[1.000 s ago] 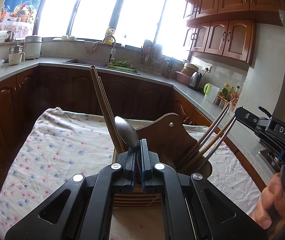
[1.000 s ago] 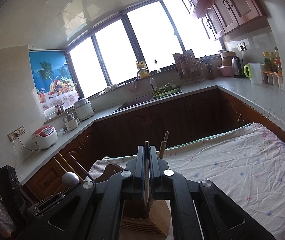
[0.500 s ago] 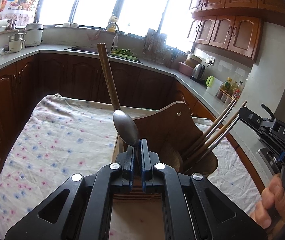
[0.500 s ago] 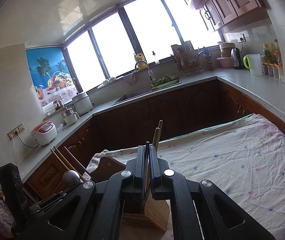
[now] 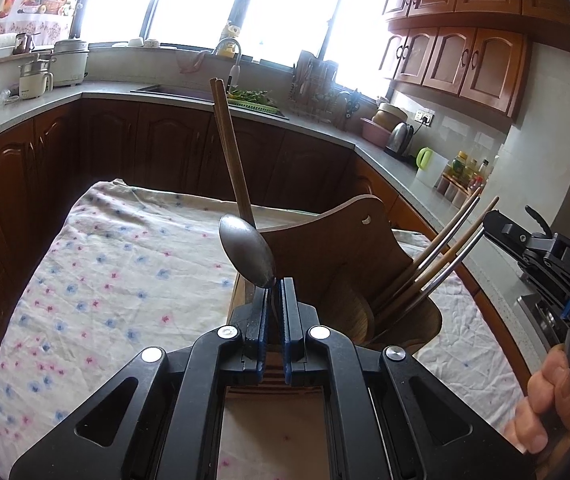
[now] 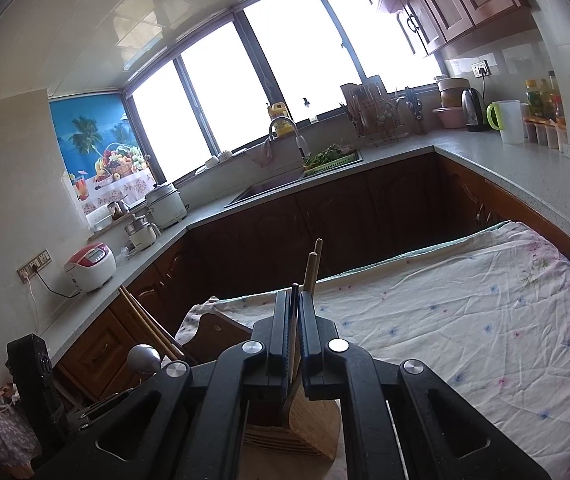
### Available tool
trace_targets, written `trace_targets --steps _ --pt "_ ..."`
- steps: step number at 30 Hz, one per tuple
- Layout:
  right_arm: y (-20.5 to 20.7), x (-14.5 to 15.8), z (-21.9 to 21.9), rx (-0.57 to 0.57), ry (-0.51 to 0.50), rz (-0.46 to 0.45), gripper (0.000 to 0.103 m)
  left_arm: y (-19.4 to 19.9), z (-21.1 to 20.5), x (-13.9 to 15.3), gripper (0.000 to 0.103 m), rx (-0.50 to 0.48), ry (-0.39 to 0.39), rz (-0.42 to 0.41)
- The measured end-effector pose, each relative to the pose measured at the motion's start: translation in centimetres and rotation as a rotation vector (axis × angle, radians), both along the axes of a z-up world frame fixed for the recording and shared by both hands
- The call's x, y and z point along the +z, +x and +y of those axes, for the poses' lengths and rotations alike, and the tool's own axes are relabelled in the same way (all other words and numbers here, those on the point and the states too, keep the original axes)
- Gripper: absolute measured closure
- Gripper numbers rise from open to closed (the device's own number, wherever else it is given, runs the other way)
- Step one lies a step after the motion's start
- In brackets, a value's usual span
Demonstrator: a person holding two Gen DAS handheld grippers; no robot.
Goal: Organize utensils
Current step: 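Open both grippers to release the spoon and chopstick into the caddy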
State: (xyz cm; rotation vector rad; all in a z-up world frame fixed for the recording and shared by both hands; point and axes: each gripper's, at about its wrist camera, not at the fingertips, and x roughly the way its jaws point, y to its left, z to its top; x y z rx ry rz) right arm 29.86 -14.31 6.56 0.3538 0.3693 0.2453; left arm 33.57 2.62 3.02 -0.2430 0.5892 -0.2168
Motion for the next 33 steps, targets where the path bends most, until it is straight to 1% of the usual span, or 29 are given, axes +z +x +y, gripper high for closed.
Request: trace_targets --steps 4,5,6,10,12,15,25,27,28,29,30,31,33 --pt "0.1 -0.2 -0.1 0.002 -0.002 0.005 0.097 -0.1 0.0 0.2 0.100 -0.001 0.001 0.007" --pt "0.1 -0.2 -0.1 0.003 -0.001 0.005 0.095 -0.1 0.0 0.2 0.099 -0.001 0.002 0.008" --pt "0.0 -0.2 -0.1 0.001 -0.001 0.005 0.094 -0.1 0.0 0.2 0.096 -0.001 0.002 0.010" --pt "-0.1 -0.2 0.0 0.004 0.002 0.005 0.094 -0.4 -0.3 0.4 0.091 -0.008 0.007 0.011" --pt "-0.1 -0.2 0.0 0.006 0.004 0.005 0.094 -0.5 -0.6 0.4 0.086 -0.015 0.006 0.011" --pt "-0.2 -0.2 -0.1 0.007 0.006 0.008 0.094 -0.8 -0.8 0.5 0.081 -0.018 0.008 0.010" --pt "-0.2 -0.3 -0.3 0.009 0.010 0.026 0.093 -1.5 -0.7 0.7 0.077 -0.024 0.001 0.012" --pt "-0.1 -0.4 -0.2 0.012 0.008 0.031 0.090 -1.7 -0.7 0.9 0.073 -0.027 0.000 0.007" --pt "-0.2 -0.3 -0.1 0.012 0.007 0.033 0.087 -1.9 -0.7 0.9 0.072 -0.029 0.000 0.003" --pt "-0.2 -0.4 -0.1 0.012 0.008 0.033 0.082 -2.1 -0.7 1.0 0.069 -0.031 0.002 -0.001" --pt "-0.3 -0.4 -0.1 0.013 0.009 0.033 0.081 -2.3 -0.7 1.2 0.063 -0.026 0.008 -0.006" --pt "-0.4 -0.5 -0.2 0.013 0.009 0.033 0.079 -2.5 -0.7 1.2 0.060 -0.022 0.012 -0.012" --pt "-0.5 -0.5 -0.2 0.014 0.011 0.034 0.076 -2.8 -0.5 1.3 0.059 -0.023 0.005 -0.017"
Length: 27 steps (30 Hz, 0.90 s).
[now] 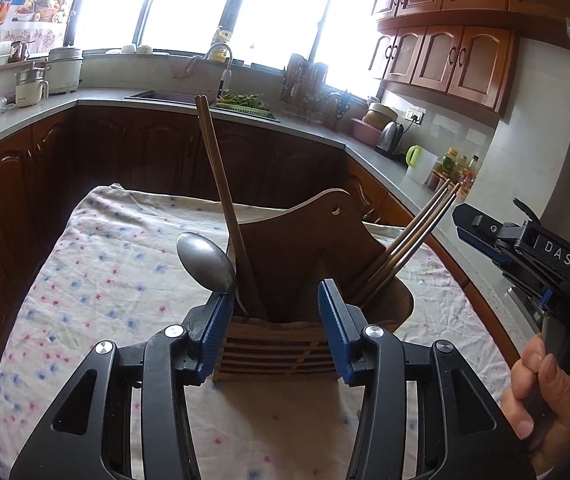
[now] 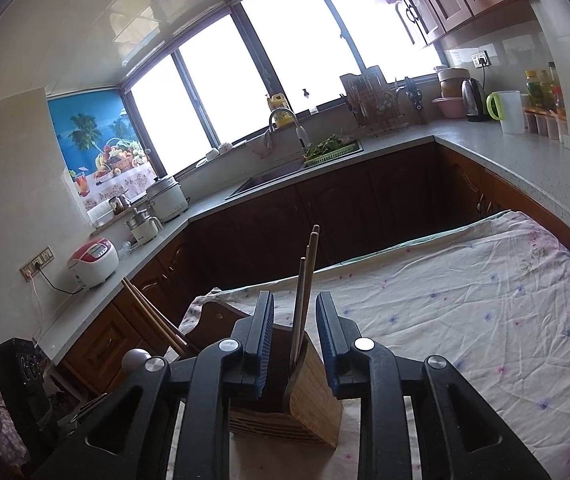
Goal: Organize utensils
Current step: 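Open both grippers to release the spoon and chopstick into the caddy, then withdraw both open grippers from the caddy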
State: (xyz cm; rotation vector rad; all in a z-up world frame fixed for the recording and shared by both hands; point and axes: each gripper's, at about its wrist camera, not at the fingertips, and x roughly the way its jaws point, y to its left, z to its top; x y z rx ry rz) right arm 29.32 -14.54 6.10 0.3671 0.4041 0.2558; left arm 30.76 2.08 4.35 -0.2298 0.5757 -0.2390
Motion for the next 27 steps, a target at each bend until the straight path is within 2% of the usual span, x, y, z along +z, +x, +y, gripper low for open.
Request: trace_targets --steps 2,7,10,12,14,16,23,27 --pt "-0.3 0.1 -0.1 0.003 0.002 -0.005 0.067 -0.3 0.2 0.1 0.058 0.002 -0.005 -0.003" --pt "-1.2 0.4 -0.1 0.013 0.005 -0.016 0.058 -1.4 0.8 0.2 0.050 0.014 -0.006 -0.016" --pt "-1.8 0.4 -0.3 0.023 0.012 -0.020 0.053 -2.1 1.3 0.2 0.040 0.034 -0.003 -0.017" --pt "-2.5 0.2 -0.4 0.028 0.022 -0.019 0.048 -2.9 1.9 0.0 0.029 0.056 -0.003 -0.021" --pt "-3.2 -0.1 -0.6 0.033 0.034 -0.020 0.035 -3.7 2.4 -0.2 0.023 0.075 -0.009 -0.016" --pt "-4.1 -0.6 -0.5 0.039 0.041 -0.017 0.027 -4.5 3.1 -0.5 0.023 0.084 -0.022 -0.009" --pt "-7.3 -2.4 -0.3 0.062 0.036 0.017 0.024 -8.7 4.4 -1.0 0.014 0.135 -0.009 0.001" --pt "-10.1 -3.3 -0.1 0.093 0.050 0.001 0.019 -11.4 5.3 -1.0 0.014 0.148 -0.019 -0.008"
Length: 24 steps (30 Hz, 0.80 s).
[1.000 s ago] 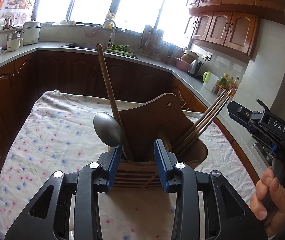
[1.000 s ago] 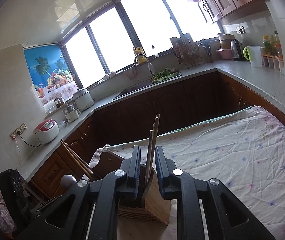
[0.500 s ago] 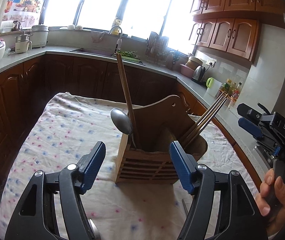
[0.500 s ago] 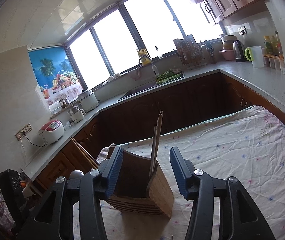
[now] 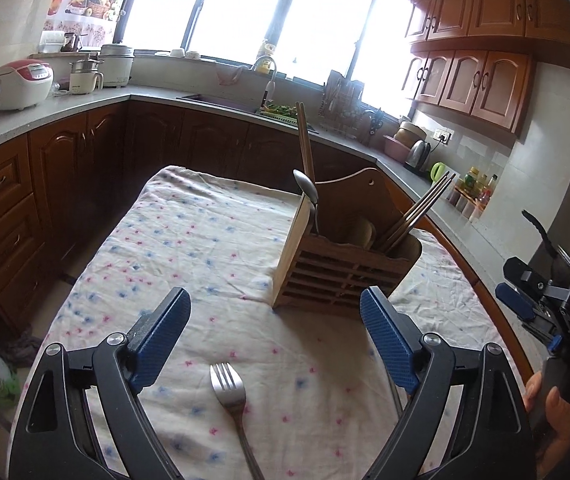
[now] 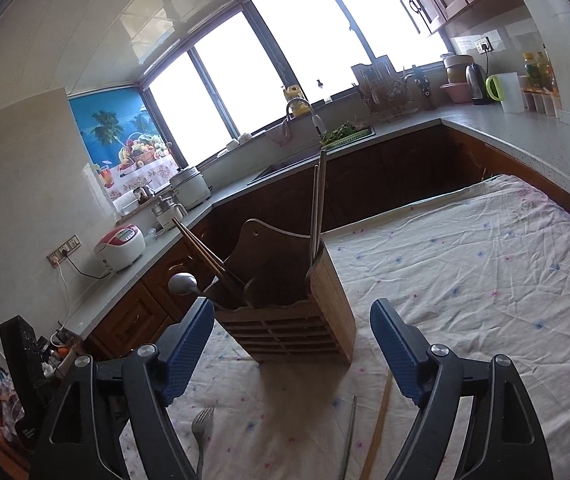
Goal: Organize utensils
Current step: 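Withdraw both open grippers from the caddy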
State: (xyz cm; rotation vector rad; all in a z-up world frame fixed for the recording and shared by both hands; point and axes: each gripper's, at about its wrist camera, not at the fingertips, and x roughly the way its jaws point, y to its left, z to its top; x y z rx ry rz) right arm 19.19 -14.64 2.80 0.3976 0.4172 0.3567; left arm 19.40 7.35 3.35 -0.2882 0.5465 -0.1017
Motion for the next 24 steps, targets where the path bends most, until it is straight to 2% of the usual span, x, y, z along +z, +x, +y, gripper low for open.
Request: trace_targets --steps 5,14,16,17,21,24 --pt "-3.8 -1.5 0.6 0.022 -0.017 -0.001 0.006 -3.2 0.2 -0.5 0.014 0.003 -0.005 -0.001" --pt "-8.8 -2.7 1.4 -0.015 -0.174 -0.062 0.003 -7.9 -0.8 -1.2 0.013 0.009 0.028 -0.025" --pt "-9.5 -2.3 1.3 -0.017 -0.188 -0.076 0.003 -8.7 -0.9 -0.7 0.008 0.007 0.032 -0.046" --pt "-9.8 -1.9 1.3 -0.015 -0.192 -0.086 0.003 -9.2 -0.9 -0.3 0.001 0.011 0.035 -0.060" --pt "-11.6 1.0 1.4 -0.017 -0.224 -0.170 0.001 -11.1 -1.3 2.0 0.000 0.019 0.086 -0.142" --pt "-13.7 3.0 1.6 -0.042 -0.232 -0.272 0.000 -12.7 -1.9 3.2 0.000 0.039 0.145 -0.216"
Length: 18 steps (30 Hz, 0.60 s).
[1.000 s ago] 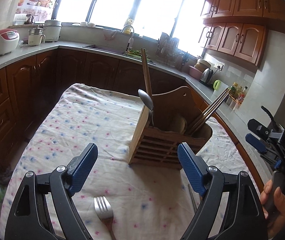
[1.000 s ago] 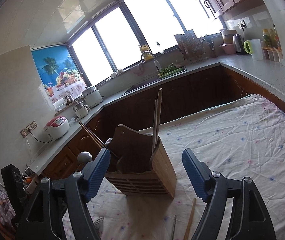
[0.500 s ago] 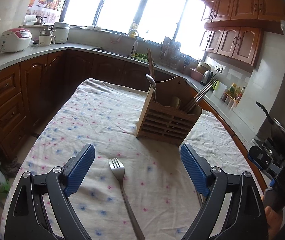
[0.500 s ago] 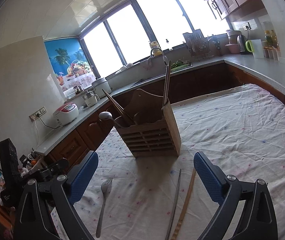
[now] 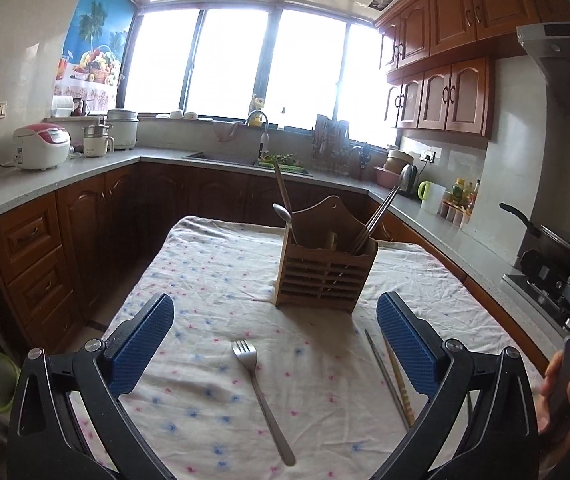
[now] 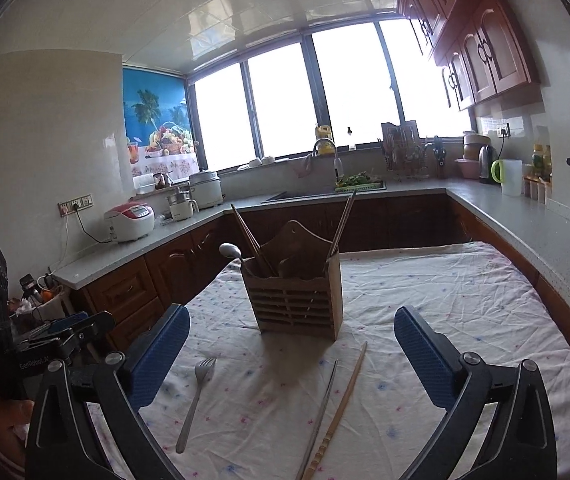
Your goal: Organize utensils
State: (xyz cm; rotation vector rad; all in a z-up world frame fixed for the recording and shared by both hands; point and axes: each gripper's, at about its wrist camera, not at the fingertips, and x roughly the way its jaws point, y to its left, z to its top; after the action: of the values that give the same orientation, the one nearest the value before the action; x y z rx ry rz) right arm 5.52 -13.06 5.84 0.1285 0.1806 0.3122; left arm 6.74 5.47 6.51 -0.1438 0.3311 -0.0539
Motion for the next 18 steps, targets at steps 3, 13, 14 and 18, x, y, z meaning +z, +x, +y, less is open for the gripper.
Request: trace_targets --steps 3,13,14,18 --pt "-1.9 -0.2 0.3 -0.020 -0.001 -0.094 0.000 -0.9 -0.2 -0.2 0.000 0.018 0.023 -0.027" --pt "-2.9 -6.7 1.4 -0.098 -0.082 -0.040 0.000 -2.2 -0.8 -5.8 0.000 0.056 0.053 0.043" --pt "-2.9 -7.2 1.5 -0.099 -0.092 -0.027 0.000 -2.4 -0.9 -6.3 0.000 0.059 0.056 0.049" --pt "-3.2 -8.5 1.8 -0.092 -0.113 -0.005 0.000 -3.0 -1.4 -7.1 0.000 0.069 0.084 0.051"
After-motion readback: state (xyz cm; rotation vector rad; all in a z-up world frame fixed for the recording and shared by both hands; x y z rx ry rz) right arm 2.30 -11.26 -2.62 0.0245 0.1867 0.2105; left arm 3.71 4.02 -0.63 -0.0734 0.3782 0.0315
